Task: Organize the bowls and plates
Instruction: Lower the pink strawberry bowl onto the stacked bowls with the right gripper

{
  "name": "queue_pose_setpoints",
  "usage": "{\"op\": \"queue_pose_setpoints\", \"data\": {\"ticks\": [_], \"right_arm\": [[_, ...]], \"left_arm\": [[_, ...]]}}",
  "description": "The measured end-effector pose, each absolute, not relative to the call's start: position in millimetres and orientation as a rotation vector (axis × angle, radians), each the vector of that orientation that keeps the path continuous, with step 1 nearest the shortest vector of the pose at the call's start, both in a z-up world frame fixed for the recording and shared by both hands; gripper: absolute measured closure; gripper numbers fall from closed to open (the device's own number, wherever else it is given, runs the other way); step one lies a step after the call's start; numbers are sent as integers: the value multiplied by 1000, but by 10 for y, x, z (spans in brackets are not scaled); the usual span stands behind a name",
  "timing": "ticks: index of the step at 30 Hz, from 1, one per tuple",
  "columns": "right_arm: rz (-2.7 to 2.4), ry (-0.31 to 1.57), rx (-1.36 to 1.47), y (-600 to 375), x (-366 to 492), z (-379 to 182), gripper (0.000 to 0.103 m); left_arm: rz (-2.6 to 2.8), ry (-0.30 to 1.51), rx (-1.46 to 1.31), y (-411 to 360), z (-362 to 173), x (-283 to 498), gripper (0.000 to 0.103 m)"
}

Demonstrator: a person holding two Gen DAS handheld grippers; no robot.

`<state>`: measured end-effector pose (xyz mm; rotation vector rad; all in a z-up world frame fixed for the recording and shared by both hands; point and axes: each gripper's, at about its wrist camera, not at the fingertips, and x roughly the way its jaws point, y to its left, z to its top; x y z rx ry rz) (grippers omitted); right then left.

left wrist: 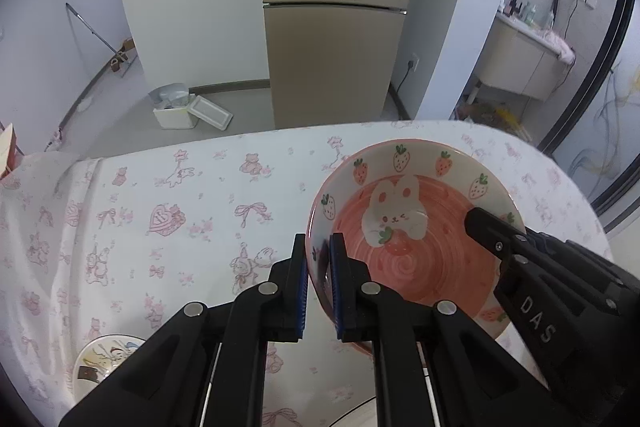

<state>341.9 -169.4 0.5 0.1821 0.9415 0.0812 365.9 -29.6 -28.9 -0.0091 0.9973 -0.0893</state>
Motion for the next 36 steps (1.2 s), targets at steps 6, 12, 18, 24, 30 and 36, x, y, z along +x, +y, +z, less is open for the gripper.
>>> {"op": "queue_pose_setpoints", "data": {"ticks": [6, 12, 18, 24, 30, 36], "right_arm": [[78, 951, 167, -1682, 3420, -14, 94], [91, 988, 142, -1678, 3422, -13, 93], [102, 1004, 119, -1645, 3400, -5, 89], [160, 1017, 127, -1651, 3414, -18, 79], [184, 1031, 148, -1686, 3427, -29, 80], [143, 994, 47, -1644, 3389, 12, 92]], "left_arm": [[-99, 1040, -29, -280, -334, 3686, 93], [-96, 1043, -27, -291, -349, 3679, 93], [-101, 1046, -34, -286, -351, 3684, 93], [-105, 1049, -39, -283, -386, 3704, 92], [-120, 1059, -66, -227, -382, 3720, 92], [-164, 1066, -116, -167, -372, 3736, 93]]}}
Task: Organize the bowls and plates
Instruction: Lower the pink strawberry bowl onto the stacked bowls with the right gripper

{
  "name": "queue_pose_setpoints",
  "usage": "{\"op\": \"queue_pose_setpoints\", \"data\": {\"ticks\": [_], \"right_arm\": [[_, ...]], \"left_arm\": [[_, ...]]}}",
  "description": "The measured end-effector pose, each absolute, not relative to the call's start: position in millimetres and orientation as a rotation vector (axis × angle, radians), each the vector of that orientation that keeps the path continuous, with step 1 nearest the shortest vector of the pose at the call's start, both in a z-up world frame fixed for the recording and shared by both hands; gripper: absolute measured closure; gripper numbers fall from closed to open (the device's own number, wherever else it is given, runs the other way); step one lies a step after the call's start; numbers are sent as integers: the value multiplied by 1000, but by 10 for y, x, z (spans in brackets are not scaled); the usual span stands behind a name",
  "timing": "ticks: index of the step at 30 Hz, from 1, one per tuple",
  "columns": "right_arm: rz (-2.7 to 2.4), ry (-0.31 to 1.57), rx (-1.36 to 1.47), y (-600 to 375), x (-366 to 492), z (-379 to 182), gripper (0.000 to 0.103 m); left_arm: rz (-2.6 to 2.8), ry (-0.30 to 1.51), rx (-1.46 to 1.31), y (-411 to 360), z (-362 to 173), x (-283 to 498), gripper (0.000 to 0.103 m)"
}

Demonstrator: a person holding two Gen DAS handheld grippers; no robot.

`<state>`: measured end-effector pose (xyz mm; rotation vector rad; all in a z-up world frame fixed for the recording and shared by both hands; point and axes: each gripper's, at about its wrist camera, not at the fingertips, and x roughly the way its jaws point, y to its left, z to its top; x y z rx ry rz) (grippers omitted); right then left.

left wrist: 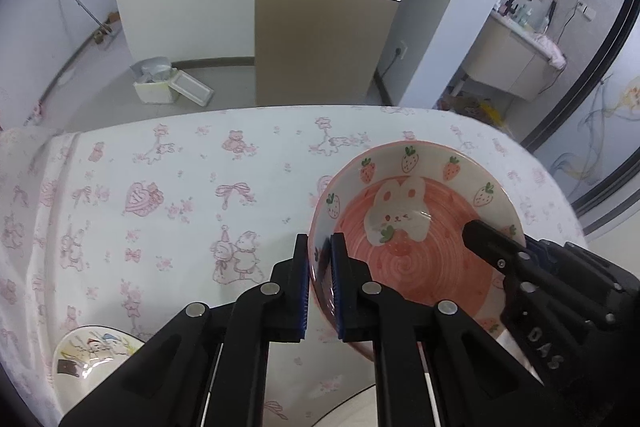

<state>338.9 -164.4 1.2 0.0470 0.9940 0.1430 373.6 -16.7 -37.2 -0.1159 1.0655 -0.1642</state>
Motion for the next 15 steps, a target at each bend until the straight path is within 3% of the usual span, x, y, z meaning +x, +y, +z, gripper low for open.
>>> {"op": "queue_pose_setpoints", "data": {"ticks": [15], "right_arm": [[116, 958, -236, -1454, 3324, -70, 90]], "left_arm": [[-142, 1090, -56, -252, -410, 3729, 93]]}}
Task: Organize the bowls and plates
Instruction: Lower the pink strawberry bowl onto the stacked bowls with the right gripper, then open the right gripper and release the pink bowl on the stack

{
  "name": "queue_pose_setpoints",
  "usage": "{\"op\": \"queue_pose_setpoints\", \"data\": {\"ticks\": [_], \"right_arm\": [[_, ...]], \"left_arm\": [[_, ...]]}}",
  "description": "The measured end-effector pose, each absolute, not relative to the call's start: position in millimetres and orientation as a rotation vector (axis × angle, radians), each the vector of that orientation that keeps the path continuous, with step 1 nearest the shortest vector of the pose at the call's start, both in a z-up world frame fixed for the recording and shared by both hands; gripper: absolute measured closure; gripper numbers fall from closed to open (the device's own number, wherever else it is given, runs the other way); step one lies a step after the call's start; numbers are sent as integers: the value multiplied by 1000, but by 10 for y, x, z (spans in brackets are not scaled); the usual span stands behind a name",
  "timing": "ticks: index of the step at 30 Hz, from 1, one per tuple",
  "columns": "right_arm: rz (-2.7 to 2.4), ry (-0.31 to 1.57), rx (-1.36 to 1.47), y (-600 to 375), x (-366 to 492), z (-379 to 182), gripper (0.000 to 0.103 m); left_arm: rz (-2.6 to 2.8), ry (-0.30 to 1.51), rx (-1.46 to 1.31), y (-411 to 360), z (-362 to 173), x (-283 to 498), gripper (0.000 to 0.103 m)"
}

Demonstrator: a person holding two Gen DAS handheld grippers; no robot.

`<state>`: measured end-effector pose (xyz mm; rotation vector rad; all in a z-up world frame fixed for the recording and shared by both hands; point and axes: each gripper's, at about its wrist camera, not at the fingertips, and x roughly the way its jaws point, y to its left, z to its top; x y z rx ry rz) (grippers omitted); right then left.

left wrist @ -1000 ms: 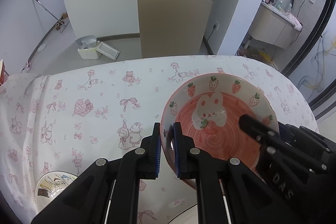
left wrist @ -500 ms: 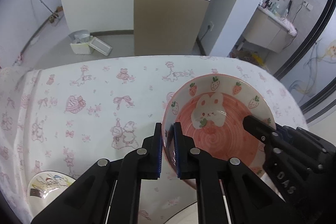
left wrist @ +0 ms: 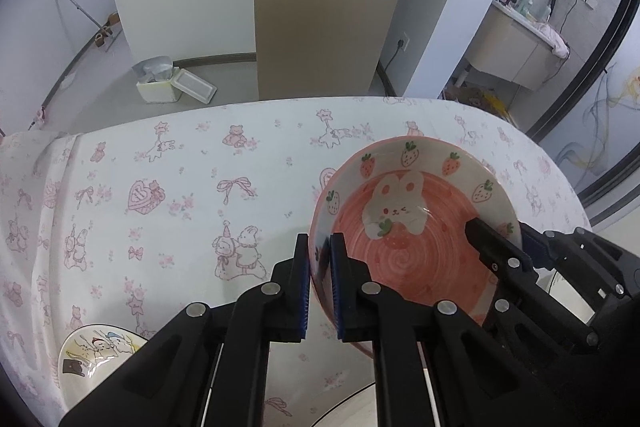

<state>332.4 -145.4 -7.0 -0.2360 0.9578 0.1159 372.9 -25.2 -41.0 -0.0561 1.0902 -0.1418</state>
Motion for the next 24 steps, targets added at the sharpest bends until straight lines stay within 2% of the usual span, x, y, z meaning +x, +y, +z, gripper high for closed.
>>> {"op": "queue_pose_setpoints", "data": {"ticks": [11, 15, 17, 18, 20, 22, 24], "right_arm": [[136, 977, -239, -1473, 3352, -107, 87], [156, 978, -186, -1508, 3354, -66, 77], [125, 961, -179, -1534, 3347, -25, 65], [111, 947, -168, -1557, 3343, 2, 59], [109, 936, -121, -1632, 3343, 57, 58], [104, 933, -59, -1731, 3349, 123, 58], [64, 886, -34, -1805, 3298, 259, 58]], "left_arm": [[-156, 1088, -49, -287, -392, 3717, 93], [-174, 1086, -75, -224, -383, 3739, 92], [-162, 1058, -78, -177, -319, 3725, 89], [-161, 1034, -65, -167, -265, 3705, 85], [-160, 969, -39, -124, -98, 3637, 70], [-151, 880, -56, -14, 117, 3545, 36], [-154, 761, -89, 123, 391, 3389, 26]]}}
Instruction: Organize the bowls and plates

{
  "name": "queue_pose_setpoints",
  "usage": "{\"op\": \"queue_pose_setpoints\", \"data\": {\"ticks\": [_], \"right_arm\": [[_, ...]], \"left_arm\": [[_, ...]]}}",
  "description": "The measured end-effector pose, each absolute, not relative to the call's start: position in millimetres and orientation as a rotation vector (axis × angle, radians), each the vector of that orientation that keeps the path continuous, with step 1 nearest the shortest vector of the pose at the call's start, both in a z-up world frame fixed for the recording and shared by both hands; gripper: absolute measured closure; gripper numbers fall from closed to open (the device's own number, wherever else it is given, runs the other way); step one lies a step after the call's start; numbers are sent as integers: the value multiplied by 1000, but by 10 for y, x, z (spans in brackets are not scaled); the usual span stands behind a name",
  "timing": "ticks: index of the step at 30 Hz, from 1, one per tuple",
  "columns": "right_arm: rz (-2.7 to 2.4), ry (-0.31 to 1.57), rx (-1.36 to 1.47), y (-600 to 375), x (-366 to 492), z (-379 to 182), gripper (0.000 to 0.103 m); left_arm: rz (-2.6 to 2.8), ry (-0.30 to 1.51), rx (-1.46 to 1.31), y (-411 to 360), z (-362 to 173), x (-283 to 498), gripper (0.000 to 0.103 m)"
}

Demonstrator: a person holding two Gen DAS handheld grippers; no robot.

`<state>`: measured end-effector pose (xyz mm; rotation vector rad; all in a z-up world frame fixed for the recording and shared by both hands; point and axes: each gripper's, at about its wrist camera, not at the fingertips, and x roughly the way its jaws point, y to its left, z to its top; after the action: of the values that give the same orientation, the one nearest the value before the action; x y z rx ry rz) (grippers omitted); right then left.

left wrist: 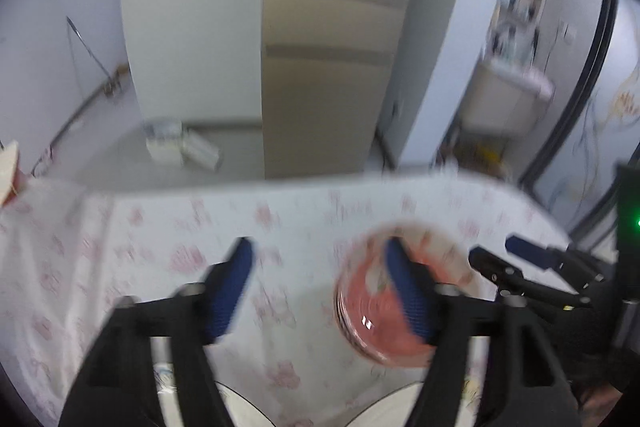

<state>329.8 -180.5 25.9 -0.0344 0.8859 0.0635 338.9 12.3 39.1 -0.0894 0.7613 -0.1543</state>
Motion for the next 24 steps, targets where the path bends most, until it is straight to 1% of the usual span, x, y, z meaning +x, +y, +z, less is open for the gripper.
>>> {"op": "queue_pose_setpoints", "data": {"ticks": [2, 3, 4, 5, 8, 10, 11, 12, 13, 14, 15, 17, 19, 23, 24], "right_arm": [[22, 817, -43, -1830, 3191, 440, 55], [1, 775, -41, -1843, 3121, 547, 52], [-12, 729, -30, -1856, 3046, 658, 50], [-19, 688, -15, -1872, 2968, 762, 48], [-55, 560, 13, -1893, 2713, 1052, 40], [-104, 479, 16, -1891, 2571, 1190, 32], [-125, 438, 20, -1893, 2505, 1249, 31], [-143, 394, 30, -1900, 2428, 1312, 28], [-149, 361, 44, -1913, 2374, 1362, 24], [-149, 327, 64, -1930, 2310, 1408, 21], [-144, 301, 80, -1940, 2263, 1442, 15], [-145, 252, 91, -1941, 2169, 1514, 13], [-146, 203, 52, -1891, 2075, 1586, 8], [-142, 97, 31, -1765, 1850, 1728, 4], [-135, 65, 48, -1743, 1777, 1776, 0]], "left_arm": [[-170, 685, -113, 225, 611, 3246, 25], [-181, 648, -125, 275, 720, 3166, 23], [-189, 615, -134, 319, 803, 3100, 18], [-196, 564, -144, 369, 916, 3000, 17], [-207, 412, -190, 506, 1185, 2700, 17], [-217, 315, -207, 579, 1335, 2493, 15], [-213, 271, -199, 601, 1412, 2383, 14], [-209, 232, -188, 612, 1469, 2292, 8], [-196, 187, -177, 626, 1529, 2194, 0], [-184, 148, -172, 636, 1571, 2111, 0], [-169, 115, -168, 648, 1615, 2034, 0], [-143, 82, -179, 702, 1701, 1908, 0], [-156, 62, -217, 784, 1762, 1801, 0], [-141, 0, -253, 941, 1908, 1541, 0], [-132, -7, -257, 966, 1960, 1504, 0]]}}
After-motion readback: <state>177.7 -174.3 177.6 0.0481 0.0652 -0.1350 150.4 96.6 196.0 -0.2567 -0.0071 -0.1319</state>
